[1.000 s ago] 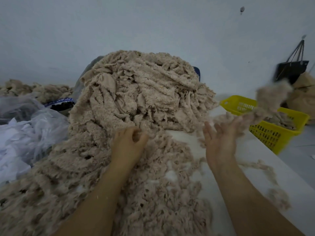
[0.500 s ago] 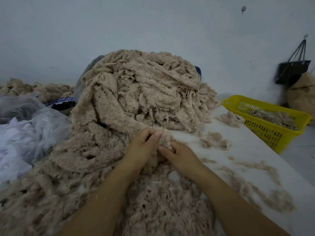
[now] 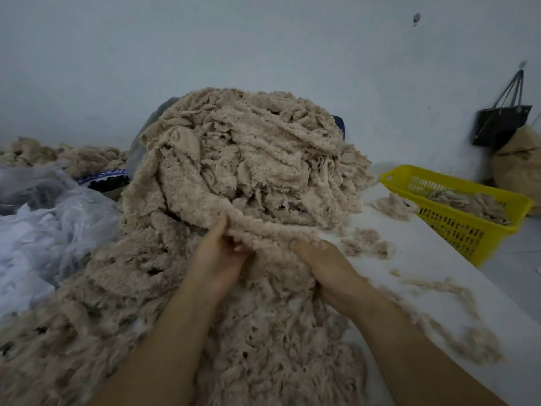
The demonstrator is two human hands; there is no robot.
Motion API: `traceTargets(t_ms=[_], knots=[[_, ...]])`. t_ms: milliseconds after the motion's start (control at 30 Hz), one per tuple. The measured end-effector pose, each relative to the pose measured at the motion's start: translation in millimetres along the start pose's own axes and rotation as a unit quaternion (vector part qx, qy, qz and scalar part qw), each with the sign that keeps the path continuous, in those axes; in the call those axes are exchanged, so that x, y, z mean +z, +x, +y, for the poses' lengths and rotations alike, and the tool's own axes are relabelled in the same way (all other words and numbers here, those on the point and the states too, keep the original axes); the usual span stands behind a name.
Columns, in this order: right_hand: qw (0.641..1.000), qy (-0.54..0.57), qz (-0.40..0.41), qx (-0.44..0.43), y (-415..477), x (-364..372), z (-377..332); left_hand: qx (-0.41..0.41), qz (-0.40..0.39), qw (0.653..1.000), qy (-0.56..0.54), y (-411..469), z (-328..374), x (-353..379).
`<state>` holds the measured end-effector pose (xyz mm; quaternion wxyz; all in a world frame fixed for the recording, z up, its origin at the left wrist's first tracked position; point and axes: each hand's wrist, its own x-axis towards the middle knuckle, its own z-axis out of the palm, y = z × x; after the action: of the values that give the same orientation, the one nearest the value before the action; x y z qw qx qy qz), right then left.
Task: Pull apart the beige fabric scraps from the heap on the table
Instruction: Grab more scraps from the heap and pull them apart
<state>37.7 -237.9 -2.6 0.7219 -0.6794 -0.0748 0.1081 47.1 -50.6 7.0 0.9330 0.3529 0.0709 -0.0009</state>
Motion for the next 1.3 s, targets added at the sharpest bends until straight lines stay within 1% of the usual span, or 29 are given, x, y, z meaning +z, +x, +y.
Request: traceTargets(t_ms=[100,167,233,300,367,433,467,533,667,733,800,867,933,967,1000,1033,1100,1133,1200,1267,1300], knots=[[0.994,0.03,0.103,0.006,6,-5,-2,0.029,0.055,0.996,-0.069,3,9,-7],[0.992,0.049,0.119,0.002,10,-8,-1,0.033,0.05,0.993,-0.099,3,14,-9],[0.99,0.092,0.108,0.008,11,-7,-2,0.021,0.01,0.994,-0.104,2,14,-7],[0.986,0.124,0.11,0.012,12,-5,-3,-0.006,-0.025,0.999,-0.047,0,8,-2],[0.985,0.135,0.11,-0.004,13,-2,-4,-0.032,-0.048,0.997,0.049,-4,-1,3],[0.987,0.118,0.104,-0.015,10,2,-6,-0.055,-0.069,0.988,0.127,-7,-12,8],[0.989,0.104,0.107,-0.016,9,4,-6,-0.063,-0.082,0.984,0.147,-8,-16,9],[0.991,0.086,0.099,-0.024,9,4,-3,-0.071,-0.096,0.981,0.153,-9,-21,11],[0.997,0.028,0.062,-0.032,4,5,-6,-0.05,-0.079,0.984,0.151,-7,-20,9],[0.999,0.017,0.048,-0.019,5,5,-7,-0.038,-0.071,0.988,0.129,-5,-20,8],[0.999,0.028,0.024,-0.02,3,6,-11,-0.021,-0.039,0.994,0.096,-1,-17,9],[0.997,0.071,-0.001,-0.03,0,4,-14,0.014,0.009,1.0,0.007,2,-6,4],[0.995,0.092,0.002,-0.031,-1,-4,-16,0.046,0.062,0.992,-0.099,4,11,-4],[0.996,0.082,0.011,-0.035,-2,-9,-16,0.051,0.057,0.989,-0.124,3,15,-8],[0.997,0.058,0.025,-0.044,-3,-12,-15,0.039,0.028,0.991,-0.122,0,17,-8],[0.998,0.019,0.037,-0.055,-3,-13,-13,0.019,-0.005,0.995,-0.094,-4,14,-5],[0.993,-0.068,0.068,-0.064,-4,-9,-9,-0.02,-0.042,0.998,0.035,-8,-1,3],[0.99,-0.095,0.079,-0.065,-4,-6,-7,-0.036,-0.061,0.993,0.099,-12,-8,9],[0.99,-0.116,0.056,-0.056,-5,1,-6,-0.056,-0.103,0.976,0.183,-16,-21,16],[0.992,-0.117,0.005,-0.047,-4,6,-5,-0.063,-0.132,0.963,0.228,-20,-26,17],[0.99,-0.127,-0.007,-0.054,-2,7,-3,-0.062,-0.137,0.956,0.251,-19,-27,15]])
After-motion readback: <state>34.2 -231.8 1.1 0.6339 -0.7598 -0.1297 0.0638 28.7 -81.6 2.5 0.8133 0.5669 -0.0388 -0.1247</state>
